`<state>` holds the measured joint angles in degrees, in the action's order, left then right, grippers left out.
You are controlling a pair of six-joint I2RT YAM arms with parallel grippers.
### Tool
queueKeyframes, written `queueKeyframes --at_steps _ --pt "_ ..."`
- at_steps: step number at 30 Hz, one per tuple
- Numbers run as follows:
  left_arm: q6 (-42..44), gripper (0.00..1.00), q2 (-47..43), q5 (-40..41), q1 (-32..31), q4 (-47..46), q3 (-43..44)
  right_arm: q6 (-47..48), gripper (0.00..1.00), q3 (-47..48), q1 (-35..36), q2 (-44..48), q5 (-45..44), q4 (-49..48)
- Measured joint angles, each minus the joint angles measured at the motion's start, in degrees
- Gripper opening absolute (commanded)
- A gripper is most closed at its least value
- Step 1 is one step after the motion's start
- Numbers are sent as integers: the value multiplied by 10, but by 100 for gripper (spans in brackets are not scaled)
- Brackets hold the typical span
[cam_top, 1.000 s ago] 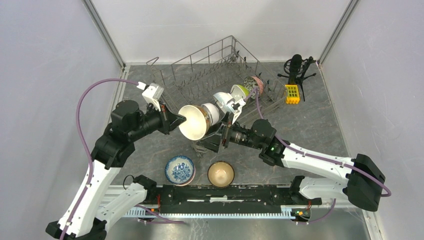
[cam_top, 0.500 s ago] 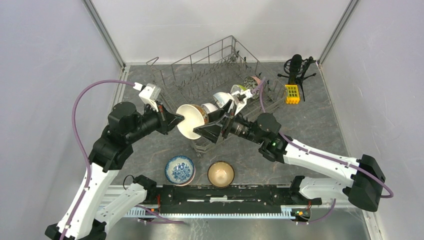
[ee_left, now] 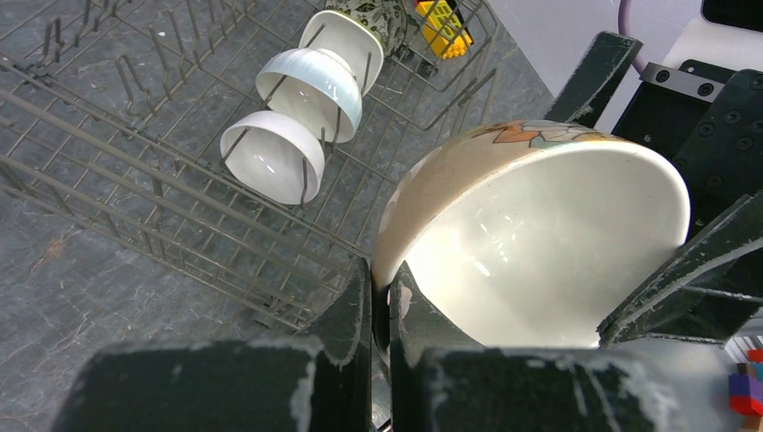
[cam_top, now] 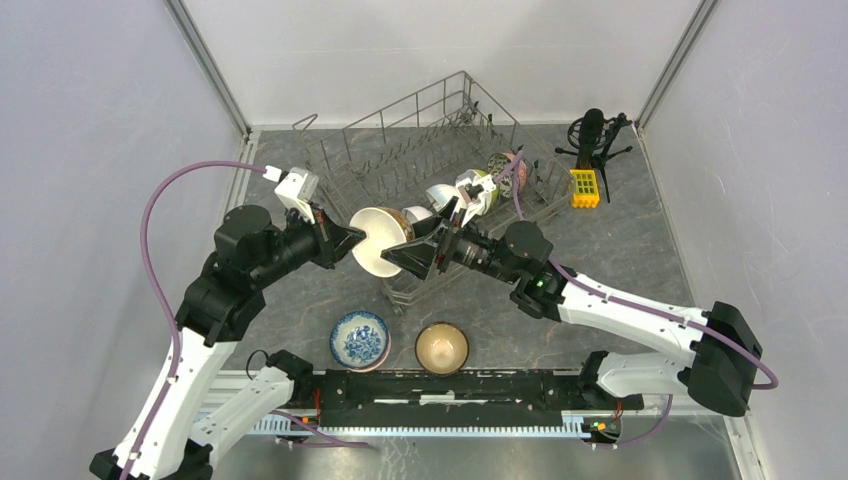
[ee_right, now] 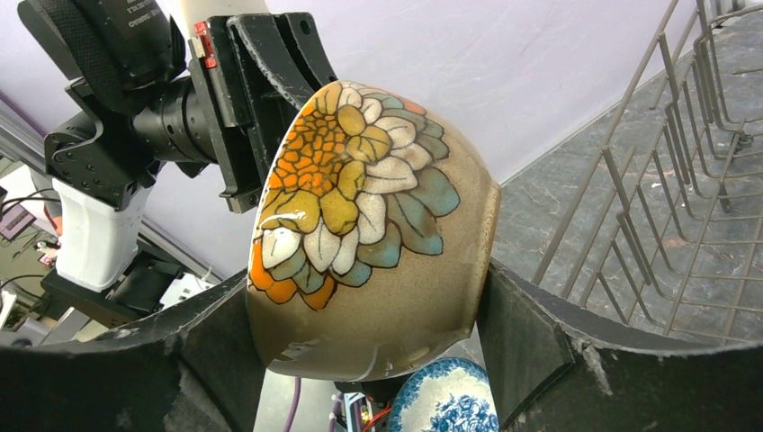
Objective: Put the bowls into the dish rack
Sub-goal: Adjust the bowl.
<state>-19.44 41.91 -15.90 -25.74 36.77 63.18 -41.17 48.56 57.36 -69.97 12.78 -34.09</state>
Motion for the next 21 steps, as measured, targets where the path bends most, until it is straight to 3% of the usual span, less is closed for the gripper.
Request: queueKeyframes --at_steps 2,4,6,7,11,21 --pt "0 2 -2 7 0 2 0 0 65 0 0 -2 -2 -2" --pt "0 2 -2 11 0 4 0 -1 49 0 -1 -3 -7 -1" --pt "0 2 -2 13 0 4 0 0 9 1 -1 -4 -9 -1" --pt "0 2 -2 14 0 3 0 0 0 1 -1 -4 -10 -1" --pt "0 2 -2 14 0 3 0 -1 0 1 -1 -4 -11 -1" --pt "-1 43 0 17 0 -12 1 -8 0 1 0 -4 -15 0"
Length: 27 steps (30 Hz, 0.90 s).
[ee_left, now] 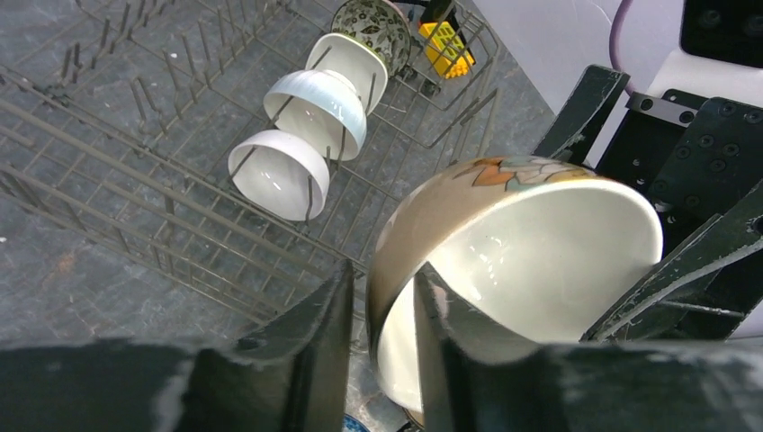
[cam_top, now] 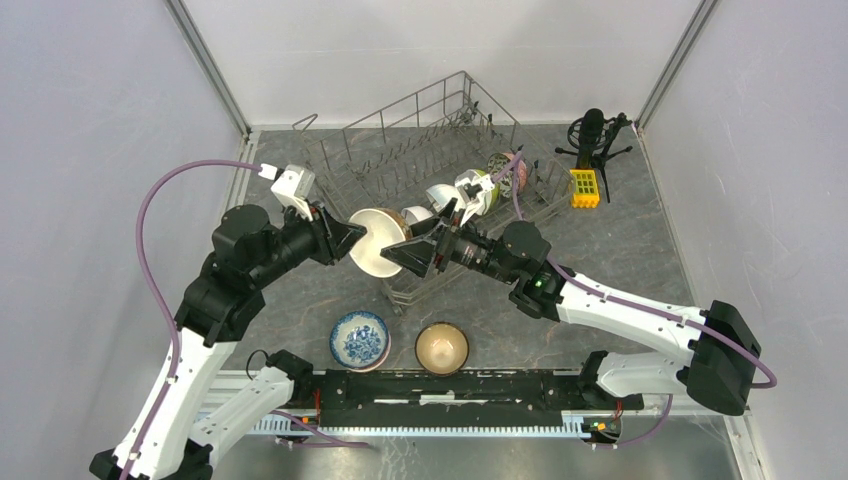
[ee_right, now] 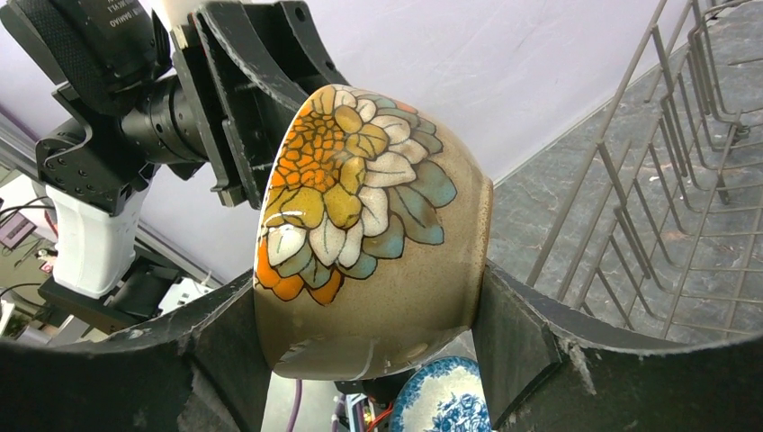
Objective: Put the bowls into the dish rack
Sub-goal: Adjust the bowl, then place the bowl in the dish rack.
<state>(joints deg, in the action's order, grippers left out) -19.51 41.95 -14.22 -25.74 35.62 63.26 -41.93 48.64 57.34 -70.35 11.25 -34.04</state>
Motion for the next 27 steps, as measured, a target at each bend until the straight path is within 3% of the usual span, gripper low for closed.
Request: queueKeyframes --at_steps 3,10,14,27 --pt "0 58 0 2 0 -7 1 -1 0 0 1 0 0 4" --pt "-1 81 -1 8 0 -15 1 -3 0 0 0 0 -9 11" --pt "-1 99 -6 27 0 -14 1 -4 0 0 -7 0 -11 18" --pt "-1 100 -31 101 0 1 16 43 0 101 -73 -53 -28 95"
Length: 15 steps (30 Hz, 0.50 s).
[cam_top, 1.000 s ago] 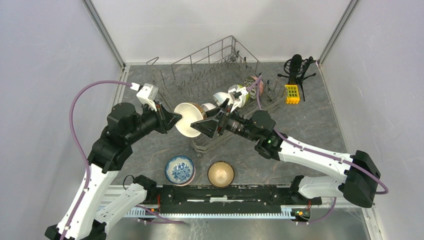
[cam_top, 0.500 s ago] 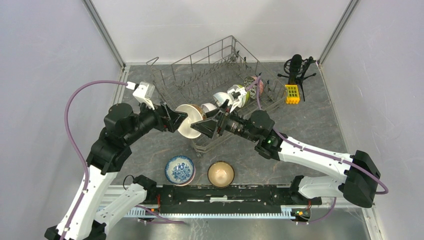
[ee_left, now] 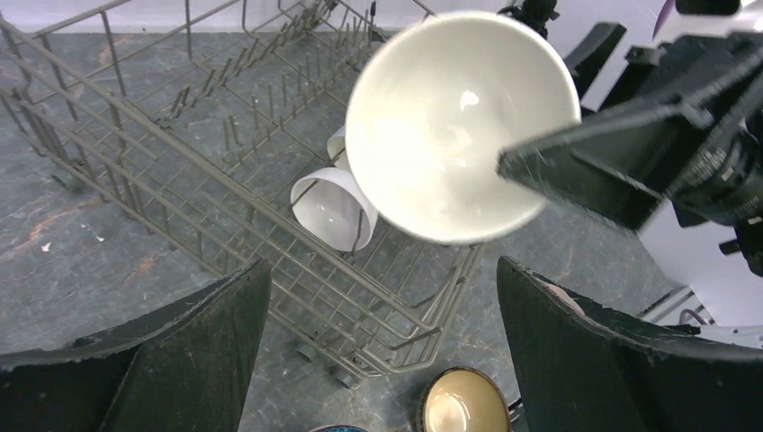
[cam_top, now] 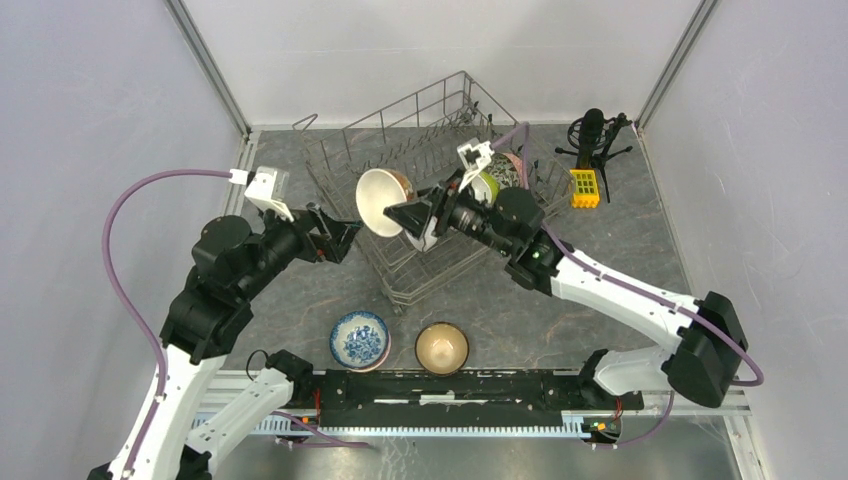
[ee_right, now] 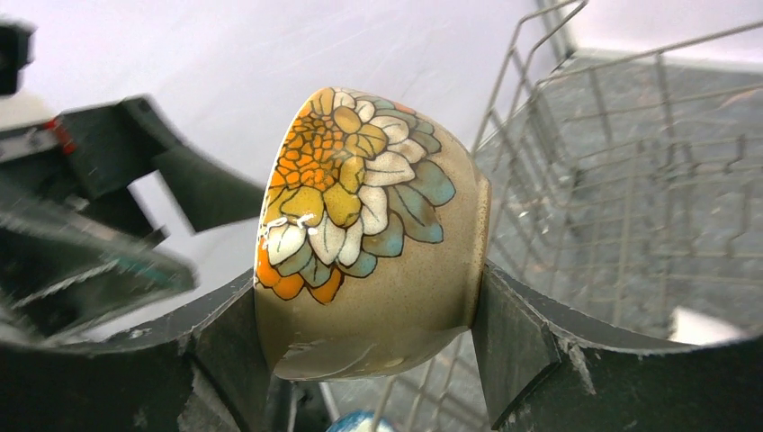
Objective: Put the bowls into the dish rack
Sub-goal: Place the bowl in the dish rack.
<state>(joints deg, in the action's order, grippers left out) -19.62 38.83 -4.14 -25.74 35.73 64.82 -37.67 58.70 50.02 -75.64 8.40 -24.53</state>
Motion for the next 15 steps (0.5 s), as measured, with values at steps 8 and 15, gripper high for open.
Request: queueKeyframes --at_steps 8,15 --pt "0 100 -30 21 0 14 -4 36 0 123 -75 -123 10 33" --pt "0 100 -44 37 0 19 -46 64 0 263 -113 -268 25 60"
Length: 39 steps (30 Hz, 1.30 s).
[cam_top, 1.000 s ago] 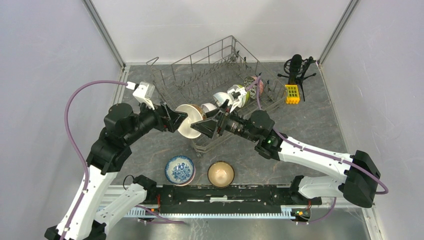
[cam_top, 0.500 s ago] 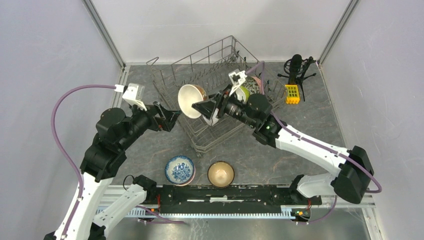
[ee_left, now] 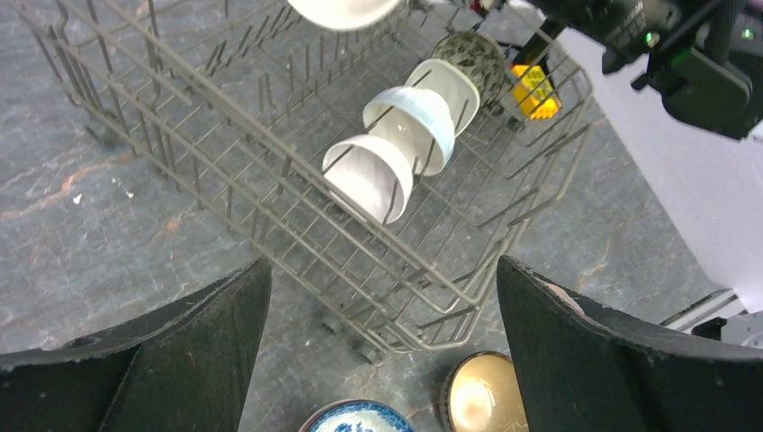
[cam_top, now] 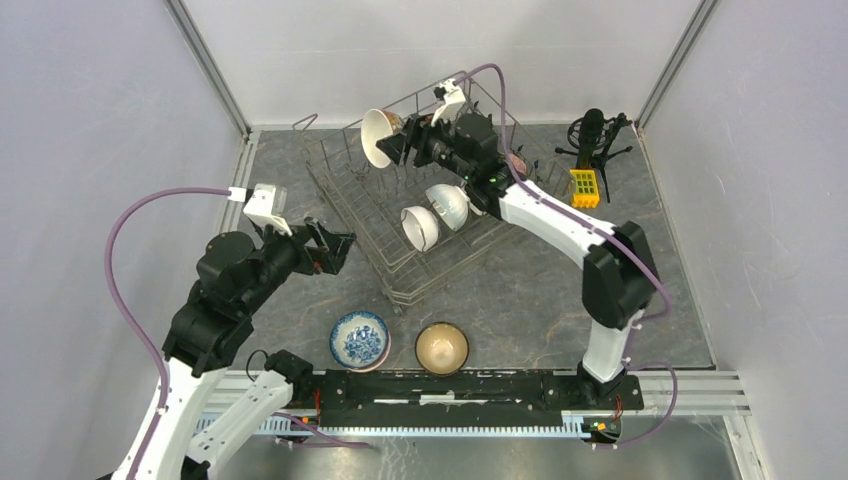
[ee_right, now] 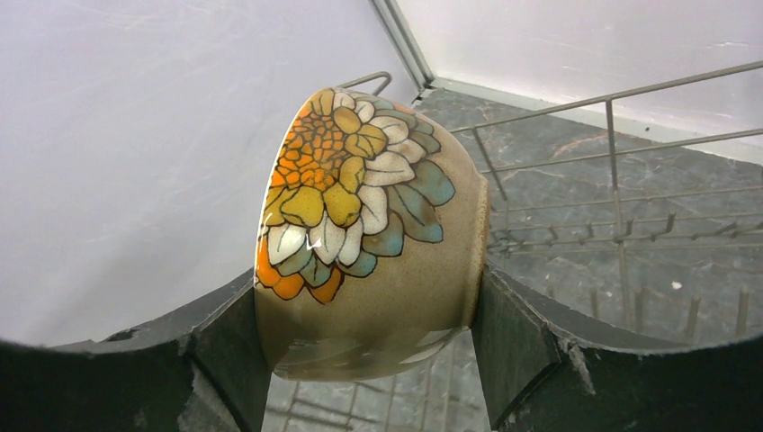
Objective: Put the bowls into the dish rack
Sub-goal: Place the bowl in the dish rack.
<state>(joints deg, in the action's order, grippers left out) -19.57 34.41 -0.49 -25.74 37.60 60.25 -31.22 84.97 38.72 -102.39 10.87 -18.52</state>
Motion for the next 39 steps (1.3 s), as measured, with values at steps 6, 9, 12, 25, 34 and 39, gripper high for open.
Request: queueKeyframes --at_steps 6,9,12,25,34,39 --pt "0 100 -1 18 0 0 -40 40 0 102 -10 -106 0 33" --pt "1 100 -2 27 0 -3 -59 62 0 130 -10 -138 -5 50" --pt "1 100 -6 41 0 -9 -78 87 0 164 -10 -167 -9 69" --pt "1 100 -22 65 0 -27 -110 186 0 204 -10 -211 -44 106" --pt "1 100 -22 66 0 -34 -116 226 0 234 -9 -251 -52 118" --pt "2 100 -23 70 0 -35 -119 255 0 248 -4 -265 -56 130"
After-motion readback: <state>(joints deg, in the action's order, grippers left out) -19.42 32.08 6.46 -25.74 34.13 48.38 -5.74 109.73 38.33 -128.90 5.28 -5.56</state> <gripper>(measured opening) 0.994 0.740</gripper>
